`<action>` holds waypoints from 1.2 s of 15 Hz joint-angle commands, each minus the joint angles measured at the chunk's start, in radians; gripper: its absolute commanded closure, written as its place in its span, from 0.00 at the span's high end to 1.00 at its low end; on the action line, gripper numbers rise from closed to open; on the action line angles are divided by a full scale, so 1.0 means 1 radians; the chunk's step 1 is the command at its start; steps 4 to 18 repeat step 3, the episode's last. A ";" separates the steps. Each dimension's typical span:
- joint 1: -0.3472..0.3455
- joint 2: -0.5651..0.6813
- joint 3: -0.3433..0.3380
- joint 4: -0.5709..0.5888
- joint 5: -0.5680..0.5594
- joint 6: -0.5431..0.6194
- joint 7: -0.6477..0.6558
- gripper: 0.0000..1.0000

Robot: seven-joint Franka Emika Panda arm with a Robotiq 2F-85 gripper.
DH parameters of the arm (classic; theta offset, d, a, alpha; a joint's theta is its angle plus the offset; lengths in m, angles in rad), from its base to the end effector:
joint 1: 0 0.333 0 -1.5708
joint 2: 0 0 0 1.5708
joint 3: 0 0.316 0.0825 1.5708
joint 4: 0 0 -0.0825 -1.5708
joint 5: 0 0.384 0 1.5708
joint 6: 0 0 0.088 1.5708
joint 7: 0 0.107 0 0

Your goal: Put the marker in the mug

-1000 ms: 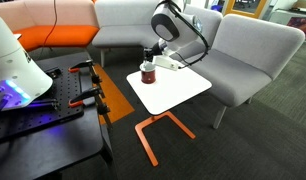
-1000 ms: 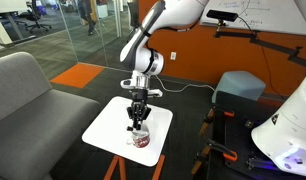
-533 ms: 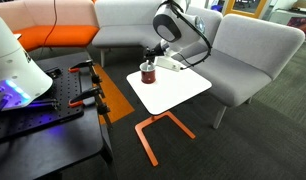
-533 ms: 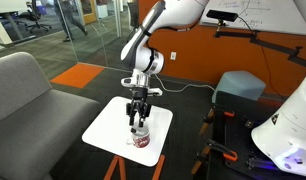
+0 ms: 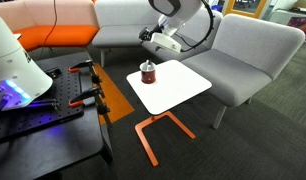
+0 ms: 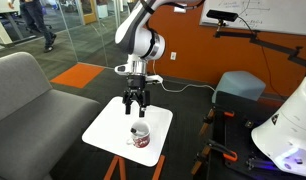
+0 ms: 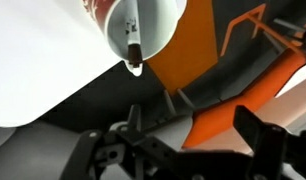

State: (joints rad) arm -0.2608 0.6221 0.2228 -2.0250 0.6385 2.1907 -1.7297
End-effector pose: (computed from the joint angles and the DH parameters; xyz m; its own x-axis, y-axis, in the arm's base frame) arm 0.5489 0.0058 0.1224 0.4489 0.7610 0.4684 0.8600 -0.2255 -0.4578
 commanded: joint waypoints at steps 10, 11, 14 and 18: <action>0.058 -0.130 -0.046 -0.087 -0.038 -0.018 0.099 1.00; 0.058 -0.130 -0.046 -0.087 -0.038 -0.018 0.099 1.00; 0.058 -0.130 -0.046 -0.087 -0.038 -0.018 0.099 1.00; 0.058 -0.130 -0.046 -0.087 -0.038 -0.018 0.099 1.00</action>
